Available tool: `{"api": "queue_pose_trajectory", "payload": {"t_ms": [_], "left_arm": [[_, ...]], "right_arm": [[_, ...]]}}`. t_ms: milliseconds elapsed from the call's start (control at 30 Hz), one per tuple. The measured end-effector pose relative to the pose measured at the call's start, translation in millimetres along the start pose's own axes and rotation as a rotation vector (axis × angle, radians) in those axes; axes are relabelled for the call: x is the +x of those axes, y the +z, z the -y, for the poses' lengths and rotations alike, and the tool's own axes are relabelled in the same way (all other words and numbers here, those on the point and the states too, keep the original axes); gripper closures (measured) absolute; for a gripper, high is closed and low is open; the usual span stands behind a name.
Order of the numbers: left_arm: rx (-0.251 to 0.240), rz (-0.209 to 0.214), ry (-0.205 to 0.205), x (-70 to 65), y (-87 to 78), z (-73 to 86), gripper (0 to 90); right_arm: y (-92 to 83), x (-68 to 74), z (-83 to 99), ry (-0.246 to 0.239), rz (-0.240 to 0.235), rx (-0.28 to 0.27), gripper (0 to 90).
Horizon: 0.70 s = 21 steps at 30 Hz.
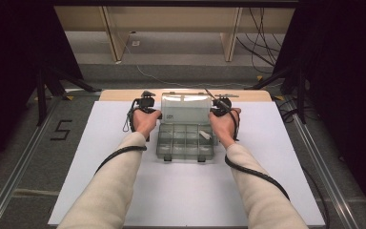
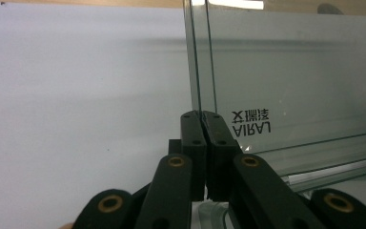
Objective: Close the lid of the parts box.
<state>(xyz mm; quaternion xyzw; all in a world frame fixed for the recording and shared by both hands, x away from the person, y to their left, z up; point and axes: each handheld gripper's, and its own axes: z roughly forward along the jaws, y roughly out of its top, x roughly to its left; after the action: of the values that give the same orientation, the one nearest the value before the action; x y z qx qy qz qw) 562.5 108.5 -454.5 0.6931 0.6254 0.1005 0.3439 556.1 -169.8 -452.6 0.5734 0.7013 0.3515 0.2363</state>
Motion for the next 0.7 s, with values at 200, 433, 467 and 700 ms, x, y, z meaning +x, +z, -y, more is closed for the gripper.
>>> {"api": "queue_pose_trajectory", "payload": {"t_ms": [200, 433, 467, 700], "left_arm": [[-0.036, 0.001, -0.003, -0.2, -3.6, 6.0, 88.6], [-0.057, 0.001, -0.005, -0.9, -6.3, 9.8, 88.8], [-0.064, -0.005, 0.020, 0.4, -6.4, 9.5, 88.8], [-0.071, -0.008, 0.000, -1.4, -8.0, 11.5, 89.1]], "right_arm": [[-1.8, 0.1, -1.0, 0.013, -0.017, 0.006, 90.0], [-1.6, 1.5, -2.3, 0.046, -0.024, 0.029, 89.5], [-3.2, 3.6, -3.1, 0.076, -0.024, 0.053, 89.4], [-0.9, -0.6, -8.0, 0.046, -0.042, 0.054, 88.5]]}}
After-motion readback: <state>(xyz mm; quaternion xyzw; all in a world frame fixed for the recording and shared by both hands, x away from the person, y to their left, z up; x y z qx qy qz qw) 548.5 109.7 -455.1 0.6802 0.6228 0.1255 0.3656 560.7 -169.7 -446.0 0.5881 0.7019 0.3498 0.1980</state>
